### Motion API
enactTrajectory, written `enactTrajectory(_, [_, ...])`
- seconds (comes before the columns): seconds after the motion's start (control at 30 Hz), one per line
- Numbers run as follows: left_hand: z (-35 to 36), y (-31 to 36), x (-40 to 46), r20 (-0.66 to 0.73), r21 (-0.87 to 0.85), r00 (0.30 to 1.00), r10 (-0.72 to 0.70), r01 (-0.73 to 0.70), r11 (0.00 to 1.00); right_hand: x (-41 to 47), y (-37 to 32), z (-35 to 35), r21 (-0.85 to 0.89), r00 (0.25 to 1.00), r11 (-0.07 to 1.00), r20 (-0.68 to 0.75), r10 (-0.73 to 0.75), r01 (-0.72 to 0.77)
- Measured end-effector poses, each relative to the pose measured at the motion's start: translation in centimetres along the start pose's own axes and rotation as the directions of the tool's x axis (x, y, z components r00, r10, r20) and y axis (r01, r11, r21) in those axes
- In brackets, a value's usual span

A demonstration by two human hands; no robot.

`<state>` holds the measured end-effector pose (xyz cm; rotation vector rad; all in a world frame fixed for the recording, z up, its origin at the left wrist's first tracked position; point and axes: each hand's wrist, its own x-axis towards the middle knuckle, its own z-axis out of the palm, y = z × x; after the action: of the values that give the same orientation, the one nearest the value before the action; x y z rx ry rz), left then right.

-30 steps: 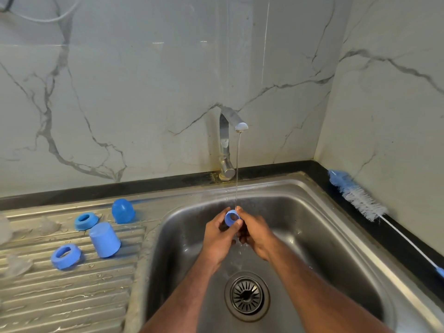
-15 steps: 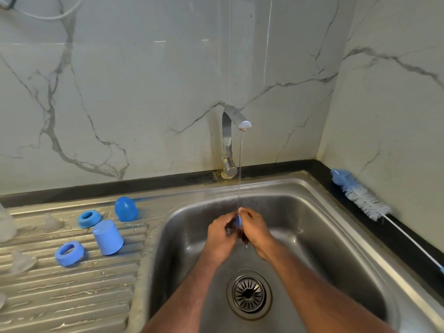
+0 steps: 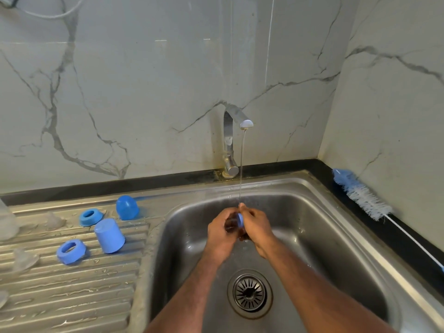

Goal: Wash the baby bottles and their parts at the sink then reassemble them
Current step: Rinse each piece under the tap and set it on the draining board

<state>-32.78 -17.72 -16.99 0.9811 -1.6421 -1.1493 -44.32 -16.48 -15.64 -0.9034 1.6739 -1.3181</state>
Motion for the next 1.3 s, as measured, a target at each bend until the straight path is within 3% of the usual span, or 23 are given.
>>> enactTrajectory(0.13, [-0.2, -0.2, 0.3, -0.005, -0.074, 0.999, -0.053, 0.052, 0.996, -0.3, -0.8, -0.9, 0.039, 0.979, 0.999, 0.202, -0.015, 0.008])
enactTrajectory(0.27, [-0.3, -0.4, 0.5, -0.045, -0.078, 0.996, -0.07, 0.067, 0.995, -0.2, -1.3, -2.2, -0.092, 0.949, 0.99, 0.307, -0.074, 0.107])
enactTrajectory(0.4, [-0.6, -0.3, 0.7, -0.13, -0.237, 0.973, -0.19, 0.155, 0.959, 0.1, -1.5, -3.0, 0.249, 0.959, 0.968, 0.277, -0.062, -0.009])
enactTrajectory(0.47, [-0.8, -0.3, 0.8, -0.117, -0.267, 0.97, -0.213, 0.176, 0.947, 0.1, -1.4, -3.3, 0.279, 0.96, 0.959, 0.277, -0.028, -0.052])
enactTrajectory(0.7, [-0.8, -0.8, 1.1, -0.093, -0.118, 0.965, -0.246, 0.235, 0.965, 0.3, -0.7, -3.8, -0.164, 0.923, 0.986, 0.383, 0.029, 0.037])
enactTrajectory(0.83, [-0.9, -0.8, 1.0, -0.172, 0.021, 0.946, -0.275, 0.282, 0.959, 0.3, 0.4, -2.0, -0.512, 0.957, 0.837, 0.286, -0.043, 0.191])
enactTrajectory(0.93, [-0.9, -1.3, 0.9, -0.191, 0.114, 0.94, -0.282, 0.307, 0.945, 0.3, 0.7, -2.1, -0.668, 0.927, 0.727, 0.355, 0.123, 0.159])
enactTrajectory(0.97, [-0.9, -1.4, 1.0, -0.196, 0.133, 0.938, -0.286, 0.314, 0.94, 0.3, 0.7, -2.3, -0.701, 0.931, 0.698, 0.337, 0.14, 0.149])
enactTrajectory(1.07, [-0.7, -1.6, 1.0, -0.192, 0.172, 0.934, -0.301, 0.334, 0.927, 0.5, 0.7, -2.6, -0.715, 0.98, 0.684, 0.197, 0.0, 0.144])
enactTrajectory(1.2, [-0.6, -1.6, 0.8, -0.139, 0.225, 0.937, -0.319, 0.344, 0.912, 0.1, 0.6, -2.3, -0.764, 0.943, 0.633, 0.292, 0.16, 0.129])
enactTrajectory(1.3, [-0.6, -1.7, 0.8, -0.134, 0.245, 0.935, -0.328, 0.352, 0.903, 0.4, 0.9, -2.2, -0.771, 0.975, 0.617, 0.22, 0.024, 0.158])
